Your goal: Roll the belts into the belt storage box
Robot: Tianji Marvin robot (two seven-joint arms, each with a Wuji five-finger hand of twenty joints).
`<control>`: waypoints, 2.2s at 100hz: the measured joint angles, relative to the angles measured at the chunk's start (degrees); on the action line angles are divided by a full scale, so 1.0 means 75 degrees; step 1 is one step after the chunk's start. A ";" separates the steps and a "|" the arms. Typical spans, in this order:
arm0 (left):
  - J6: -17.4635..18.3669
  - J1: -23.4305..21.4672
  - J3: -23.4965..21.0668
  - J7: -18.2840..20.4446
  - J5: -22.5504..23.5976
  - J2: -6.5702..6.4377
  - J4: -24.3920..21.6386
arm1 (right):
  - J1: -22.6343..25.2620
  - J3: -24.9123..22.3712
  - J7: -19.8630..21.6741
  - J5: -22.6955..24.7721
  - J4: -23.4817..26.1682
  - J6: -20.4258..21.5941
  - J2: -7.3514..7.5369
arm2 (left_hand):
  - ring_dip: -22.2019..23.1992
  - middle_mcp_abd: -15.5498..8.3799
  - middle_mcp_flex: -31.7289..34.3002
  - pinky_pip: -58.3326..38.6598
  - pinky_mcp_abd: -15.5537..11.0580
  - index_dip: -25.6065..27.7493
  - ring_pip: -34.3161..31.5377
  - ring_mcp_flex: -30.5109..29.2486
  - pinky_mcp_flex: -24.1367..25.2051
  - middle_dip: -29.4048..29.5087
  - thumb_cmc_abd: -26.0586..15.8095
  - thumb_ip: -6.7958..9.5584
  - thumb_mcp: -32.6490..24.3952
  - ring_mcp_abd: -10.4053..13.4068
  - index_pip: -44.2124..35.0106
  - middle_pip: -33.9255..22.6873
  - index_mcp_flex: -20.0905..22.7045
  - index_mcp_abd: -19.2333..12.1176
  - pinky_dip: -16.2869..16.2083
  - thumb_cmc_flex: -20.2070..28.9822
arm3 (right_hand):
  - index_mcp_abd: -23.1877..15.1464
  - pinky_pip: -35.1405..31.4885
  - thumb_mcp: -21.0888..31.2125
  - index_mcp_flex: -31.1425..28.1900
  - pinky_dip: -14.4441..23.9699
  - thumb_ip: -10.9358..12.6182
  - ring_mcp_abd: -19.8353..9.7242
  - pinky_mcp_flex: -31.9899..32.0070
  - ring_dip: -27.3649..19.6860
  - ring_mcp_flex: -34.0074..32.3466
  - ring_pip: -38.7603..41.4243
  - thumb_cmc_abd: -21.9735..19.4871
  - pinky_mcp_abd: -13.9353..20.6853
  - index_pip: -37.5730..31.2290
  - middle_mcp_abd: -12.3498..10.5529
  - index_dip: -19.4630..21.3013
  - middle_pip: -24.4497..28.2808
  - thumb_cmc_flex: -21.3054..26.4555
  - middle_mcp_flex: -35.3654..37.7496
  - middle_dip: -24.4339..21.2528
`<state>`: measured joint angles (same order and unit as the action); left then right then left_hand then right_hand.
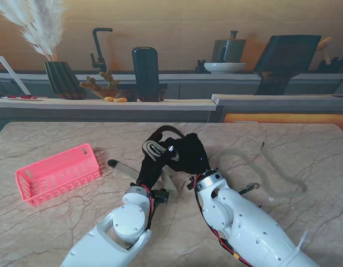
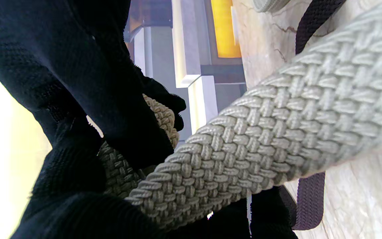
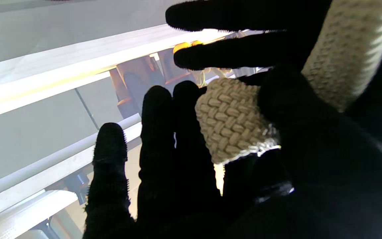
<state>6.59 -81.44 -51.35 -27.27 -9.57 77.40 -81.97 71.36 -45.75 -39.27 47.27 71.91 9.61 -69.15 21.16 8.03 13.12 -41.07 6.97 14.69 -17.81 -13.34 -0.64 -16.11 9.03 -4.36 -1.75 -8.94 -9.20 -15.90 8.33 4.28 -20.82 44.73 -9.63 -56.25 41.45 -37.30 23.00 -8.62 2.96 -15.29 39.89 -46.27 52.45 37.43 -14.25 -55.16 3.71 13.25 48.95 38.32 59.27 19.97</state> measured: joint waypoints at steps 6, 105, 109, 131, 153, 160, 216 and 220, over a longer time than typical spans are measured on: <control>-0.0048 -0.0011 -0.0014 -0.0087 0.0000 0.0021 -0.0009 | 0.0001 -0.0003 0.0139 -0.0009 0.0001 0.0084 0.0016 | 0.0001 -0.0103 0.0000 -0.0126 -0.0033 0.0272 -0.0099 0.0000 0.0004 -0.0072 0.0000 -0.0074 0.0059 0.0062 -0.0079 -0.0136 0.0000 0.0000 -0.0041 0.0332 | 0.0205 0.0000 0.0017 0.0178 0.0000 0.0000 0.0000 0.0000 0.0000 0.0049 -0.0056 0.0000 0.0000 -0.0034 0.0000 0.0083 0.0001 -0.0078 -0.0145 0.0006; -0.0569 -0.0388 -0.0631 0.0920 -0.0816 -0.0234 -0.0747 | 0.1589 -0.2003 0.0917 0.1170 0.1615 0.0628 0.0525 | 0.2002 0.0035 0.4594 -0.3120 0.1089 0.2626 -0.3626 -0.4016 -0.2316 -0.3435 0.0946 -0.0074 -0.0692 -0.0733 -0.5801 -0.2127 0.2042 -0.0293 -0.1405 0.2449 | -0.0337 0.0900 -0.0755 0.2474 0.0347 0.0732 -0.0133 0.0384 -0.0235 0.1090 -0.1545 -0.1281 -0.0007 0.2878 0.0354 0.2273 -0.1523 -0.1366 -0.3455 0.0271; -0.0603 -0.0387 -0.0639 0.1019 -0.0773 -0.0252 -0.0748 | 0.1589 -0.2061 0.0918 0.1313 0.1633 0.0681 0.0559 | 0.2247 0.0040 0.4691 -0.3292 0.1134 0.2786 -0.3959 -0.4157 -0.2393 -0.3783 0.1230 -0.0074 -0.1498 -0.0735 -0.5904 -0.2432 0.2131 -0.0300 -0.1480 0.2001 | -0.0593 0.0916 -0.0713 0.2581 0.0393 0.0732 -0.0161 0.0383 -0.0246 0.1090 -0.1614 -0.1281 0.0013 0.2818 0.0327 0.2331 -0.1564 -0.1160 -0.3497 0.0271; -0.1202 -0.0288 -0.0664 0.2201 0.0054 -0.0550 -0.0765 | 0.1438 -0.2180 0.1202 0.1829 0.1647 0.1019 0.0796 | 0.3206 -0.0036 0.5433 -0.4373 0.1368 0.3478 -0.5557 -0.5257 -0.3209 -0.4837 0.2334 -0.0058 -0.3335 -0.0695 -0.6265 -0.4274 0.2346 -0.0298 -0.1955 0.0974 | -0.1564 0.1122 0.0433 0.3701 0.0432 0.0733 -0.0195 0.0378 -0.0822 0.1375 -0.2566 -0.1244 0.0164 0.2526 0.0145 0.2199 -0.1948 -0.0525 -0.3849 -0.0003; -0.1482 -0.0175 -0.0619 0.2689 -0.0017 -0.0728 -0.0766 | 0.1001 -0.1885 0.1201 0.2600 0.1494 0.1158 0.1038 | 0.3236 -0.0082 0.5800 -0.5222 0.1764 0.3187 -0.6182 -0.6138 -0.4052 -0.4941 0.2326 -0.0056 -0.3323 -0.0650 -0.6146 -0.4958 0.2618 -0.0051 -0.2226 0.0902 | -0.1695 0.1348 0.0786 0.4111 0.0432 0.0731 -0.0083 0.0378 -0.1515 0.1667 -0.3634 -0.1028 0.0169 0.3440 0.0070 0.1427 -0.2183 -0.0446 -0.4411 -0.0223; -0.1662 -0.0146 -0.0597 0.2863 -0.0025 -0.0765 -0.0780 | 0.0893 -0.1793 0.1207 0.2777 0.1474 0.1207 0.1096 | 0.3231 -0.0082 0.5985 -0.5376 0.1863 0.3087 -0.6334 -0.6405 -0.4345 -0.4941 0.2325 -0.0056 -0.3301 -0.0648 -0.6065 -0.5031 0.2700 0.0089 -0.2234 0.0902 | -0.1701 0.1423 0.0788 0.4123 0.0432 0.0731 0.0009 0.0382 -0.1693 0.1841 -0.3910 -0.0991 0.0170 0.3602 0.0045 0.1403 -0.2261 -0.0446 -0.4534 -0.0295; -0.2074 -0.0004 -0.0488 0.3584 -0.0074 -0.0952 -0.0860 | -0.0086 -0.0898 0.1886 0.3174 0.1003 0.1978 0.1370 | 0.2953 -0.0069 0.6080 -0.5551 0.2057 0.3009 -0.6489 -0.6794 -0.4918 -0.4941 0.2348 0.0026 -0.3430 -0.0645 -0.6060 -0.5233 0.2789 0.0295 -0.2170 0.0902 | -0.1976 0.1642 0.1235 0.3576 0.0432 0.0808 0.0053 0.0572 -0.1939 0.2201 -0.4293 -0.0657 0.0185 0.2291 0.0029 0.1953 -0.2631 -0.0323 -0.4984 -0.0423; -0.2090 0.0000 -0.0488 0.3628 -0.0100 -0.0962 -0.0860 | -0.0169 -0.0793 0.1823 0.3172 0.0913 0.2014 0.1373 | 0.2948 -0.0065 0.6080 -0.5552 0.2058 0.3009 -0.6489 -0.6796 -0.4934 -0.4941 0.2354 0.0028 -0.3476 -0.0645 -0.6060 -0.5233 0.2789 0.0308 -0.2135 0.0902 | -0.2006 0.1642 0.1285 0.3388 0.0432 0.0808 0.0039 0.0572 -0.1939 0.2187 -0.4293 -0.0688 0.0188 0.2204 0.0023 0.1953 -0.2623 -0.0300 -0.4864 -0.0423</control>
<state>-9.08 -81.44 -55.02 -0.06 -10.32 70.18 -88.42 70.09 -51.70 -25.60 71.06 78.76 24.71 -58.86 43.27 7.54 58.71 -82.72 22.40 37.26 -66.48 -64.31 -37.65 -53.17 26.68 -4.15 -27.82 -13.78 -54.65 -55.15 29.25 6.59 -36.84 51.50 -24.67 -43.94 51.09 -11.90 26.24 -2.56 3.25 -11.00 25.35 -29.87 20.25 32.28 -12.84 -38.63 3.88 27.90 29.28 36.07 22.79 16.80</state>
